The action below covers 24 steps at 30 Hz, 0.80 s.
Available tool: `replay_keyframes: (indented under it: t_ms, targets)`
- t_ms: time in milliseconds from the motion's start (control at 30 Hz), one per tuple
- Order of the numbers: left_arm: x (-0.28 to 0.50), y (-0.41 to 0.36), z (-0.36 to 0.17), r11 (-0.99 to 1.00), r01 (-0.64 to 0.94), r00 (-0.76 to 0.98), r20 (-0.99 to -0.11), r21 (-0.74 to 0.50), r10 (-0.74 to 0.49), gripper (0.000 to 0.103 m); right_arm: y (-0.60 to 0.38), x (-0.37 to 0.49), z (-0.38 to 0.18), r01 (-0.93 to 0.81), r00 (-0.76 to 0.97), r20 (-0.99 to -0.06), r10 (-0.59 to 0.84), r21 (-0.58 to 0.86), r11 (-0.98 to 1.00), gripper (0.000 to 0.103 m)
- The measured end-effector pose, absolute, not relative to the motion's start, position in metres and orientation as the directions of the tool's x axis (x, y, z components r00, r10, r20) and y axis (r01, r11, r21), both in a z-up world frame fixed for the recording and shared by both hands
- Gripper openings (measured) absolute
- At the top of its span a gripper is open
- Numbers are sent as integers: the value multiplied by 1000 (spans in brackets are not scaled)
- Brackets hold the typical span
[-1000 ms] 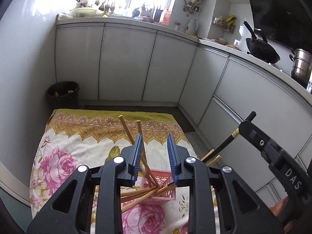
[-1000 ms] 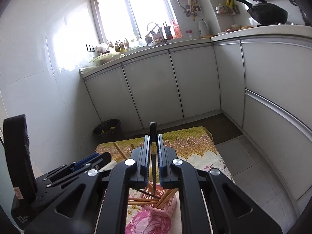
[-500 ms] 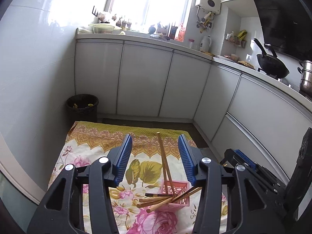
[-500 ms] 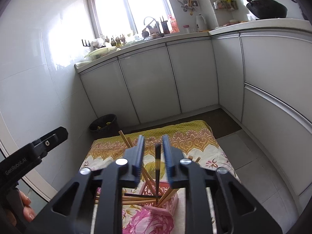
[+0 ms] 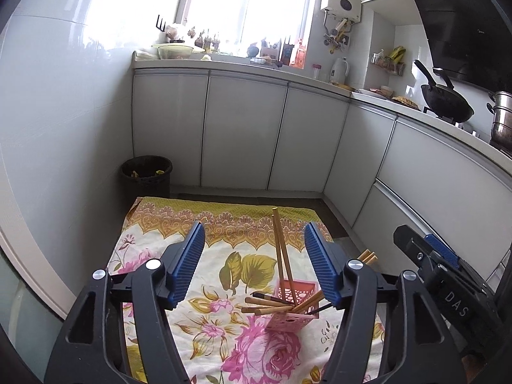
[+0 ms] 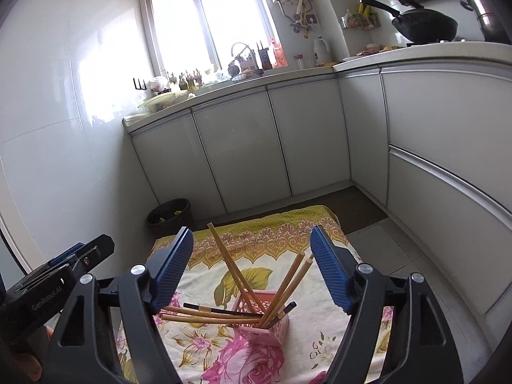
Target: Organize utensils
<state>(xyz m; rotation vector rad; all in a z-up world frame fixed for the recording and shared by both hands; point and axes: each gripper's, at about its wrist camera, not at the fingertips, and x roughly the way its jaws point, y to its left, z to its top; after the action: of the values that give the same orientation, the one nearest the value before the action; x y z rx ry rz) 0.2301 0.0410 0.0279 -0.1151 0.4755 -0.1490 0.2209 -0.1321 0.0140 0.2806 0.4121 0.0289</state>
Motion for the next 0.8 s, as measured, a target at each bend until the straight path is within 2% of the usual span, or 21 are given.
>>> replay_keyframes:
  t_ms: [233, 400, 667, 800]
  targets:
    - [190, 43, 31, 985, 112, 889, -431, -129, -157, 85, -136, 185, 15, 53, 907, -415, 65, 267, 962, 87]
    - [163, 42, 27, 989, 110, 891, -432, -96, -141, 96, -146, 155, 7, 82, 900, -432, 57, 296, 952, 89]
    - [126, 29, 20, 992, 123, 886, -449, -3, -111, 96, -152, 110, -3, 89, 893, -445, 70, 327, 941, 90]
    - [116, 30, 17, 992, 128, 879, -461, -9, -118, 96, -148, 86, -2, 88, 903, -427, 51, 300, 950, 91]
